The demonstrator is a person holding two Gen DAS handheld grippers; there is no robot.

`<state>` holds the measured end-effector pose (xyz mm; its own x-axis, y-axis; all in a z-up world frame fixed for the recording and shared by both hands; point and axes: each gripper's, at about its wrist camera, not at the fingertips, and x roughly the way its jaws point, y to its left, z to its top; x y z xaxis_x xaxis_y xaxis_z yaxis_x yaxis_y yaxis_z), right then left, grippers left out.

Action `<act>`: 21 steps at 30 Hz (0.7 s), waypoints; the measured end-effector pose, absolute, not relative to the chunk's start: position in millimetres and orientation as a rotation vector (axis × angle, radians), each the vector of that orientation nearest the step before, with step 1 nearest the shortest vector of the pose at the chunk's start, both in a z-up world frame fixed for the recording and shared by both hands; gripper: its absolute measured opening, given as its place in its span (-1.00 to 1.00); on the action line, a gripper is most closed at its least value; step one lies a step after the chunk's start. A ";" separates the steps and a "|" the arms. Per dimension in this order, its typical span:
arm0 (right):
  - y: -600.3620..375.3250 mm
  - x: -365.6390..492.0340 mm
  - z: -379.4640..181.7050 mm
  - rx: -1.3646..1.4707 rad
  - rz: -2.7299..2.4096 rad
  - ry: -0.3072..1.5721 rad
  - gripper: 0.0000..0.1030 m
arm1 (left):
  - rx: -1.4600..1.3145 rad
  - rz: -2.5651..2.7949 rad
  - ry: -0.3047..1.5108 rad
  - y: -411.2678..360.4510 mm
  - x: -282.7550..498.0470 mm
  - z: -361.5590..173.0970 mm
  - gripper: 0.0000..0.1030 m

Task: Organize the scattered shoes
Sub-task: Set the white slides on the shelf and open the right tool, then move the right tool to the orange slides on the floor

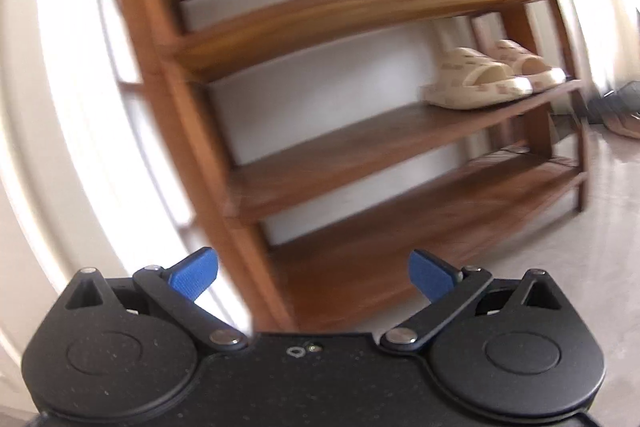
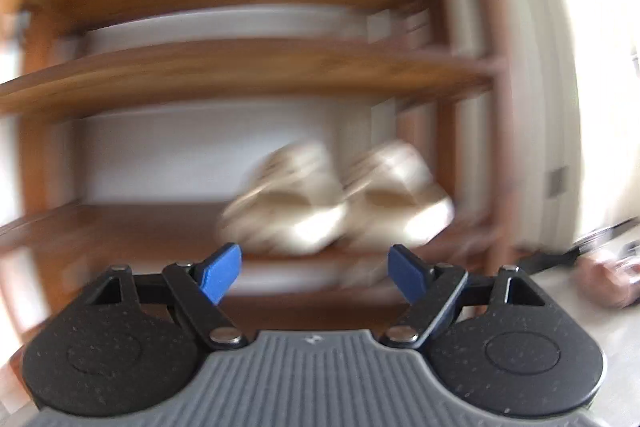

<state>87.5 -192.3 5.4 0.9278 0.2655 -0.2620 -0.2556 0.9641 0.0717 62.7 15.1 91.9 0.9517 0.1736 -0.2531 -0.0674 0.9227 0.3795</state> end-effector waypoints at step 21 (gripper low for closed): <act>180.8 -79.5 -27.8 -0.154 1.515 1.008 0.22 | 0.274 0.661 0.181 225.2 -61.9 160.4 0.99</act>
<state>-79.5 180.8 -27.8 -0.2437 0.7445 -0.6216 -0.8609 0.1291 0.4921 -61.9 225.2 160.4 0.7758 0.6261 -0.0783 -0.5789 0.7556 0.3066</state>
